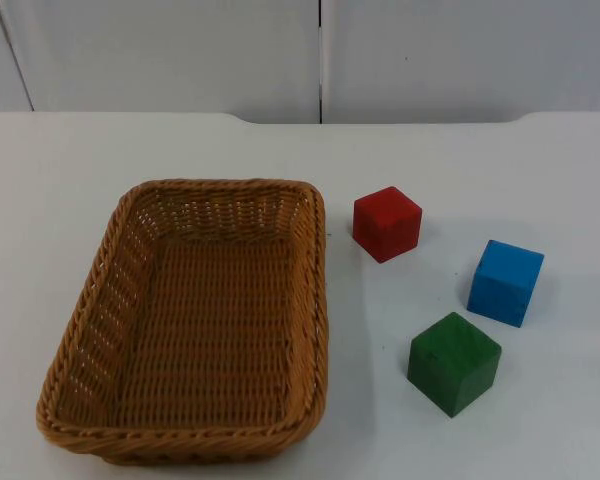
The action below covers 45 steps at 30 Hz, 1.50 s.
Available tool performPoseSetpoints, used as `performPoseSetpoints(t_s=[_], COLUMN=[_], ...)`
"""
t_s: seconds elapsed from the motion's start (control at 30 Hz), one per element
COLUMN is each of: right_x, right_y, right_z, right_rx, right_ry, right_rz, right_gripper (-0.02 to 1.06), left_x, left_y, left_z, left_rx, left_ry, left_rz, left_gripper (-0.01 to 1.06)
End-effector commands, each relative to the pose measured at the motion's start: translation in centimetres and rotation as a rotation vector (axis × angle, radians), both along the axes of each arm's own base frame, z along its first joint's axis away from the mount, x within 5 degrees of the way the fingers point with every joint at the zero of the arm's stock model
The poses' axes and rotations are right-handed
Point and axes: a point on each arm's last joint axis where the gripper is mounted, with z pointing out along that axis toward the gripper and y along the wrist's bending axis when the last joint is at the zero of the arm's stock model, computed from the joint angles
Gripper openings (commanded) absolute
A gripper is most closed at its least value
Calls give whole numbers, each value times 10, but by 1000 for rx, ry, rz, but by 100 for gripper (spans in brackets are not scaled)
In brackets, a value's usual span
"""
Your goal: Pick up one cube with each hand and place exactly two cubes into the same basket, leaving the remaining cube outside.
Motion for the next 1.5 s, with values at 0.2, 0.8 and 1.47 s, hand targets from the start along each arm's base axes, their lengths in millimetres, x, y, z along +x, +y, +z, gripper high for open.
performPoseSetpoints(t_s=[0.2,0.8,1.47], right_x=[40,141,182], right_y=[4,14,23], right_z=[13,4,9], right_rx=[-17,-37,-6], right_ry=[37,189,104], right_rz=[7,12,61], right_gripper=[105,105,105], left_x=[18,61,114], left_y=[-3,-5,-16], left_z=[3,33,28], left_rx=[-22,-5,5], left_ry=[17,30,164], left_rz=[-24,-59,-202], left_gripper=[105,105,105])
